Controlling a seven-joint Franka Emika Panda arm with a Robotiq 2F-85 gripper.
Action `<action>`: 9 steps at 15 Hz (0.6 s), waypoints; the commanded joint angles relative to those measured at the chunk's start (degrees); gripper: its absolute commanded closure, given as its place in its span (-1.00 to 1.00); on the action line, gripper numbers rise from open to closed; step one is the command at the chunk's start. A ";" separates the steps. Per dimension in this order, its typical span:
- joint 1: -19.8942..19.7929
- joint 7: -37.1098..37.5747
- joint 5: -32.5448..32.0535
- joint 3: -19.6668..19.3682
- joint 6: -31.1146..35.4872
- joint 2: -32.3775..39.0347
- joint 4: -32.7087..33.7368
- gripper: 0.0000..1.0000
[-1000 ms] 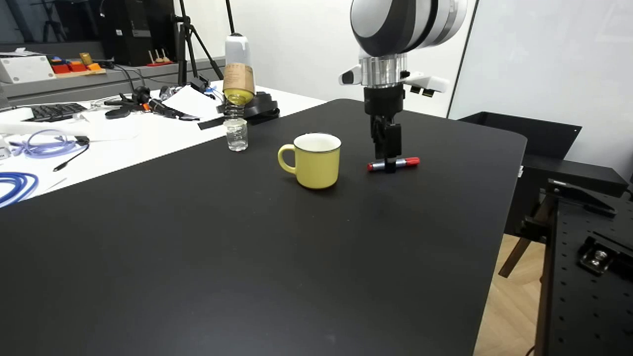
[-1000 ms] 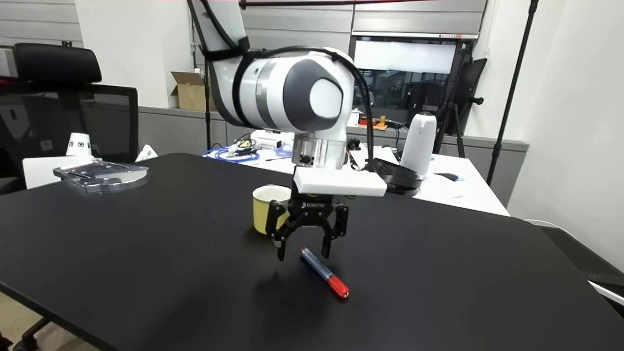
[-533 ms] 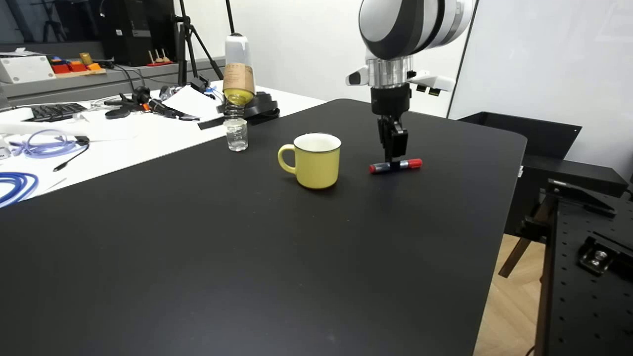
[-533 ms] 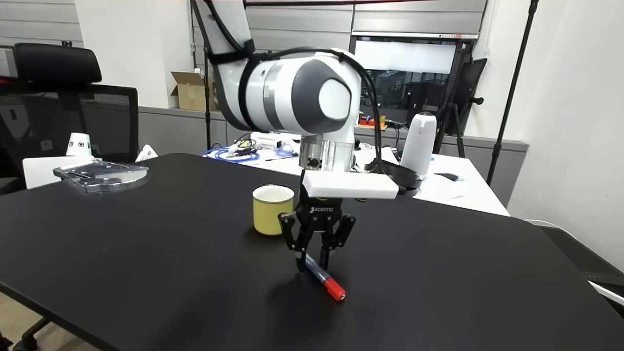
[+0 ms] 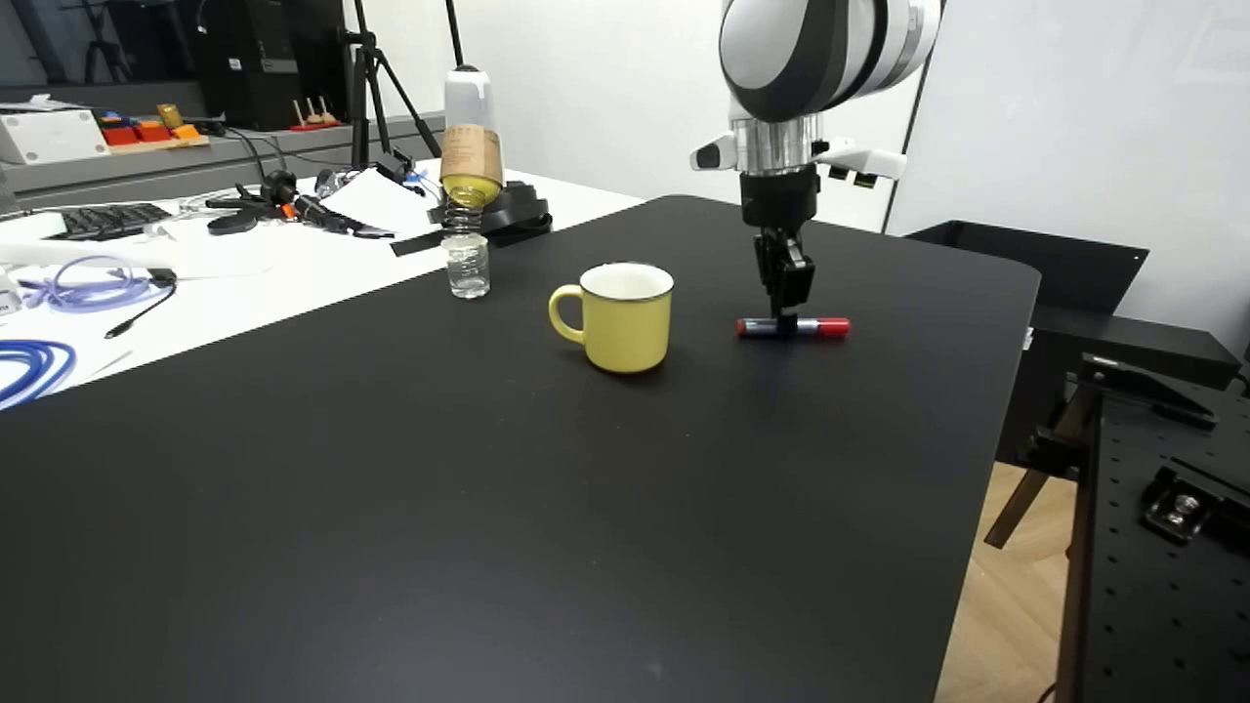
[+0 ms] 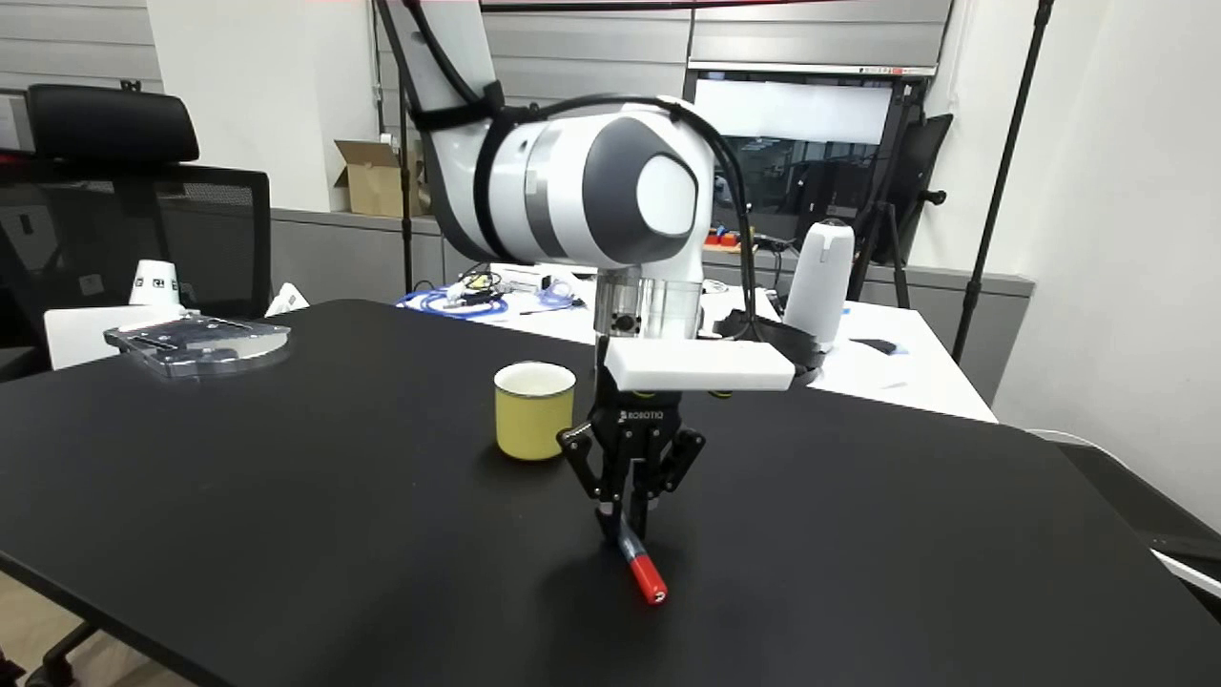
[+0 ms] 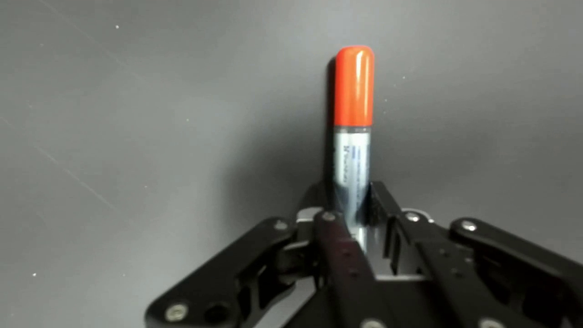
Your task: Put the marker in the mug cup
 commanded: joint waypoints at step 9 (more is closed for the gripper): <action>8.98 14.19 -15.31 -1.33 -7.26 -12.95 -0.99 0.89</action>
